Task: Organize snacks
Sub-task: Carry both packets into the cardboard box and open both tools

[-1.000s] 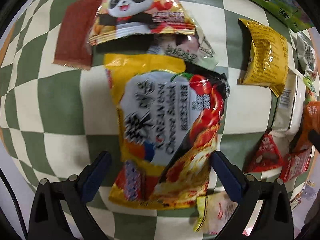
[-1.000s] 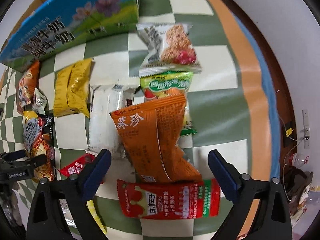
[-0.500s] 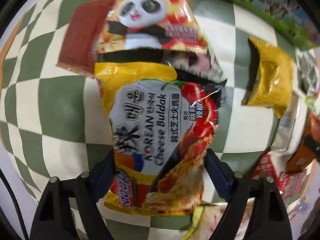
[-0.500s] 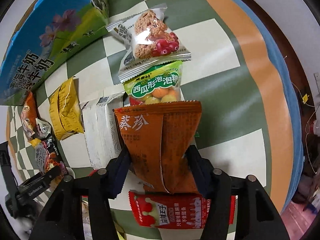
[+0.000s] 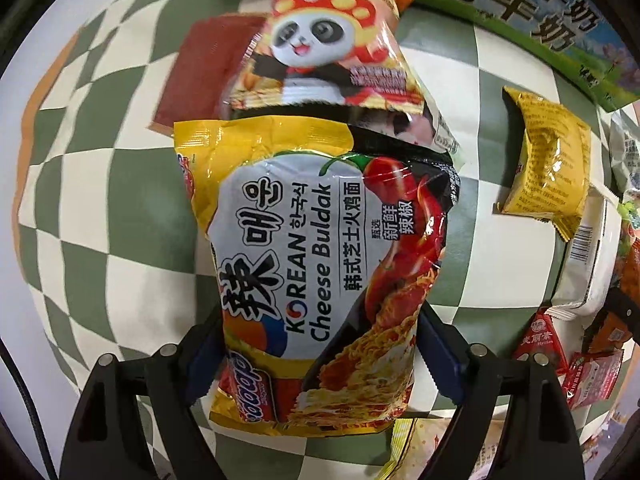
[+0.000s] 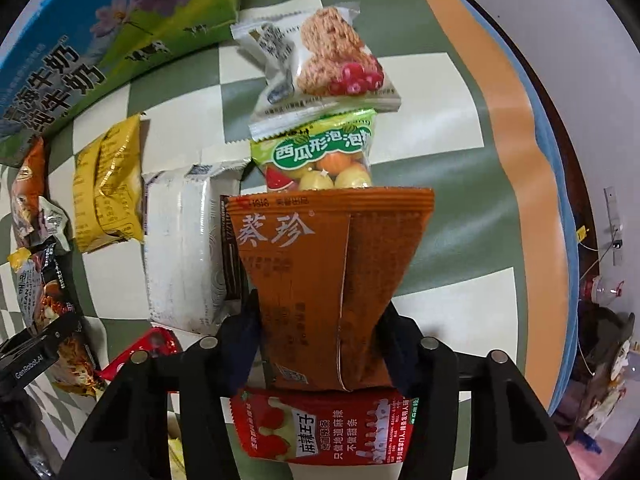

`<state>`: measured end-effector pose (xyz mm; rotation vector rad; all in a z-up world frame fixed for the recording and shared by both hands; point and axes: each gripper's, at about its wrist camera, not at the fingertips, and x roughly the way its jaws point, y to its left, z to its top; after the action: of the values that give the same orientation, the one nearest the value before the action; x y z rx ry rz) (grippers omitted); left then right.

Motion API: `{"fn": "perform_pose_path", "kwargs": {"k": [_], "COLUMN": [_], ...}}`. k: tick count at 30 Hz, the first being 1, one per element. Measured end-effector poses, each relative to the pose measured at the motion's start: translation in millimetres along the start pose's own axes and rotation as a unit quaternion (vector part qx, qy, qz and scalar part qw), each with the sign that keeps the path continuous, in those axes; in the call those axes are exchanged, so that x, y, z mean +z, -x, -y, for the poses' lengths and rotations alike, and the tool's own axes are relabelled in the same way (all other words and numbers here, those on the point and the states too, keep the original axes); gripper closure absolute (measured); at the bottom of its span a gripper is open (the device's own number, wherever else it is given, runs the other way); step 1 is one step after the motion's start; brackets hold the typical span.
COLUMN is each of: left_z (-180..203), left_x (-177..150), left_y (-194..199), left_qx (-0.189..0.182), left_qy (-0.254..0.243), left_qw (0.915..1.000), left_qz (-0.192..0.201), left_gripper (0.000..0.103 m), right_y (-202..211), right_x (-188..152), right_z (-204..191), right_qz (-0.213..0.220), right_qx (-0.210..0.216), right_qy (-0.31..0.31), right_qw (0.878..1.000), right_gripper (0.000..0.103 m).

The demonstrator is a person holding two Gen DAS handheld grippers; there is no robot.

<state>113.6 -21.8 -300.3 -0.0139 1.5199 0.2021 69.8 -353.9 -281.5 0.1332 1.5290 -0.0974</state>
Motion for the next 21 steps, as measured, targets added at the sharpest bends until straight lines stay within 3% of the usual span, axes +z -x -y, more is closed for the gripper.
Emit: {"fn": "perform_pose_path", "kwargs": {"k": [5, 8, 14, 16, 17, 21], "left_z": [0.2, 1.2, -1.4, 3.4, 8.7, 16.0], "left_x": [-11.0, -33.7, -52.0, -44.3, -31.1, 16.5], "left_y": [32.9, 56.3, 126.4, 158.0, 172.8, 209.8], "left_qx": [0.005, 0.001, -0.032, -0.048, -0.061, -0.1], "left_qy": [0.01, 0.018, 0.032, 0.032, 0.029, 0.017], "left_qw": [0.9996, 0.9988, 0.9953, 0.9935, 0.9923, 0.9878], "left_qz": [0.027, 0.045, 0.085, 0.099, 0.104, 0.118], "left_gripper": [0.018, 0.018, 0.018, 0.018, 0.018, 0.018], "right_y": [16.3, 36.7, 95.8, 119.1, 144.1, 181.4], "right_x": [-1.8, 2.0, 12.9, 24.4, 34.0, 66.4], "right_z": [-2.1, -0.4, -23.2, -34.2, -27.7, -50.9], "right_qz": [0.013, 0.02, 0.03, 0.036, 0.037, 0.044], "right_qx": [0.023, 0.041, 0.101, 0.126, 0.14, 0.193], "right_qy": [0.0, 0.007, 0.043, 0.057, 0.058, 0.068], "right_qw": [1.0, 0.999, 0.993, 0.99, 0.988, 0.978], "right_gripper": [0.05, 0.05, 0.05, 0.05, 0.05, 0.05]}}
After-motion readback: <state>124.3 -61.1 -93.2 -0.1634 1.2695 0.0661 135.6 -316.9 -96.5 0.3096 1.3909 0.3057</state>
